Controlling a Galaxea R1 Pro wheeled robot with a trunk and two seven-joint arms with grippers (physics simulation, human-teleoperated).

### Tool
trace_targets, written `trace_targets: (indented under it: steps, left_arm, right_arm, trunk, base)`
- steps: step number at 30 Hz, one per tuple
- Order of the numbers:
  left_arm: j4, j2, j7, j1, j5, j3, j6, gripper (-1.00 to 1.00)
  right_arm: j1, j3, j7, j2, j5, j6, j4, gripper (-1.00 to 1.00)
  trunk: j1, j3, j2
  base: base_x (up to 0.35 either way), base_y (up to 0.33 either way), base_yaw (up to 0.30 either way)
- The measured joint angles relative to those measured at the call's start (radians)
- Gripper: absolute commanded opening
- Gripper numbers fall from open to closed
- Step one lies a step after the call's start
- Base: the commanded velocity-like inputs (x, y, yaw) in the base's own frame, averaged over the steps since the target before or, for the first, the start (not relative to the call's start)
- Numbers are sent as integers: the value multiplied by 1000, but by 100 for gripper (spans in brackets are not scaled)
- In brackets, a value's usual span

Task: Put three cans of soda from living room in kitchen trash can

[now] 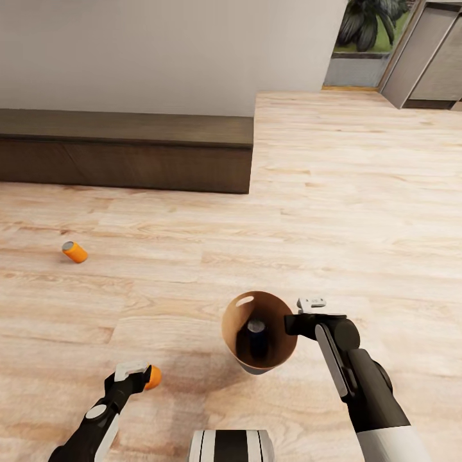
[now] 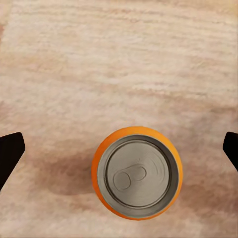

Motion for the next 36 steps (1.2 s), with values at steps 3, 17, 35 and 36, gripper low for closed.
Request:
trace_targets:
  steps: [3, 17, 35, 36]
  left_arm:
    - [0, 0, 0, 0, 0, 0, 0, 100]
    - [1, 0, 0, 0, 0, 0, 0, 100]
    - [1, 0, 0, 0, 0, 0, 0, 100]
    - [1, 0, 0, 0, 0, 0, 0, 100]
  right_arm:
    - [0, 0, 0, 0, -3, 0, 0, -100]
    - [0, 0, 0, -1, 1, 0, -8, -100]
    - [0, 0, 0, 0, -2, 1, -64, -100]
    - [0, 0, 0, 0, -2, 1, -68, -100]
  trunk:
    - [0, 0, 0]
    - [38, -31, -70]
    - [38, -31, -70]
    - [38, -31, -70]
  base:
    - [6, 0, 0]
    - [0, 0, 0]
    - [0, 0, 0]
    - [0, 0, 0]
